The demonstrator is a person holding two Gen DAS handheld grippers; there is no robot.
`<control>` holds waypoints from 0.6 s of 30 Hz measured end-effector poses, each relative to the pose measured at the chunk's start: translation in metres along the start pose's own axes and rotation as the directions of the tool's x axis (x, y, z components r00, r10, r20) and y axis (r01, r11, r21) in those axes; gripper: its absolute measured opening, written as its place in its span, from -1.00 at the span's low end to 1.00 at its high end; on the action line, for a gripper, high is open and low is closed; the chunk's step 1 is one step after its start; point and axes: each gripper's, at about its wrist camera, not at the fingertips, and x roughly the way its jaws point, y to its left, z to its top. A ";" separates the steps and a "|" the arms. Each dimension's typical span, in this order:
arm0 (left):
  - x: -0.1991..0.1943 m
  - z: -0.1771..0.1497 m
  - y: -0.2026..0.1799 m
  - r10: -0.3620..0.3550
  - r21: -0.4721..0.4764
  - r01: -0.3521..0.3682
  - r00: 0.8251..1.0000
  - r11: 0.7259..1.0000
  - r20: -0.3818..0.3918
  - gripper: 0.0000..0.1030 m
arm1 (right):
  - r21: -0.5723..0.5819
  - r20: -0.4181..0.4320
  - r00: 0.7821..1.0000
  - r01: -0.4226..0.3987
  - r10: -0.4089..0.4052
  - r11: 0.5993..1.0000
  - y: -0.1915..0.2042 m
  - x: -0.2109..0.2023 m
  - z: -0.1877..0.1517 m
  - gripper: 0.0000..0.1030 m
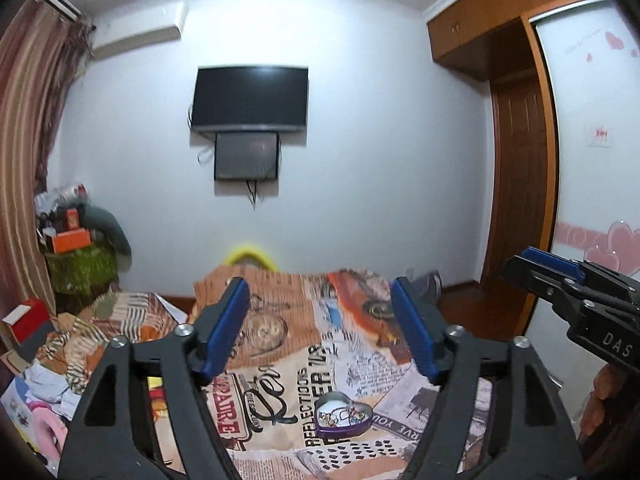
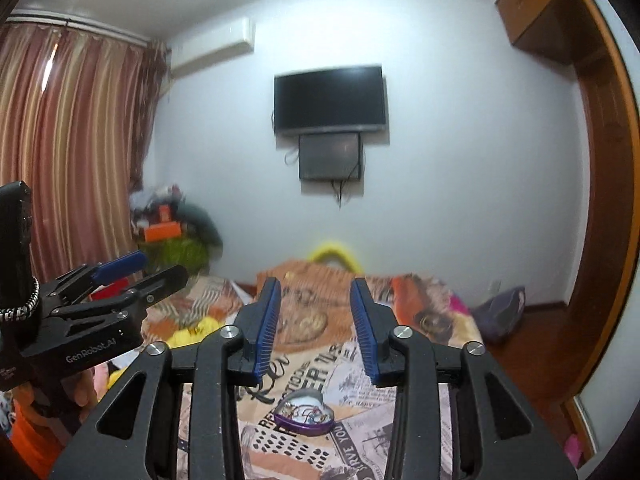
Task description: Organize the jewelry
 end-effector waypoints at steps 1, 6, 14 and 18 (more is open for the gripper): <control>-0.005 0.000 -0.001 0.004 0.002 -0.004 1.000 1.000 0.012 0.57 | 0.002 0.013 1.000 0.006 -0.006 1.000 0.001 -0.005 0.000 -0.16; -0.029 -0.005 -0.007 0.040 0.028 -0.043 0.996 0.999 0.081 0.98 | 0.023 0.066 0.995 0.072 -0.073 0.997 0.006 -0.018 -0.004 0.54; -0.032 -0.017 -0.016 0.060 0.057 -0.062 0.998 0.996 0.036 0.98 | 0.040 0.044 0.987 0.155 -0.156 0.987 0.009 -0.016 -0.012 0.89; -0.029 -0.020 -0.015 0.055 0.042 -0.056 0.998 0.998 0.016 0.99 | 0.034 0.033 0.987 0.158 -0.159 0.987 0.006 -0.023 -0.016 0.89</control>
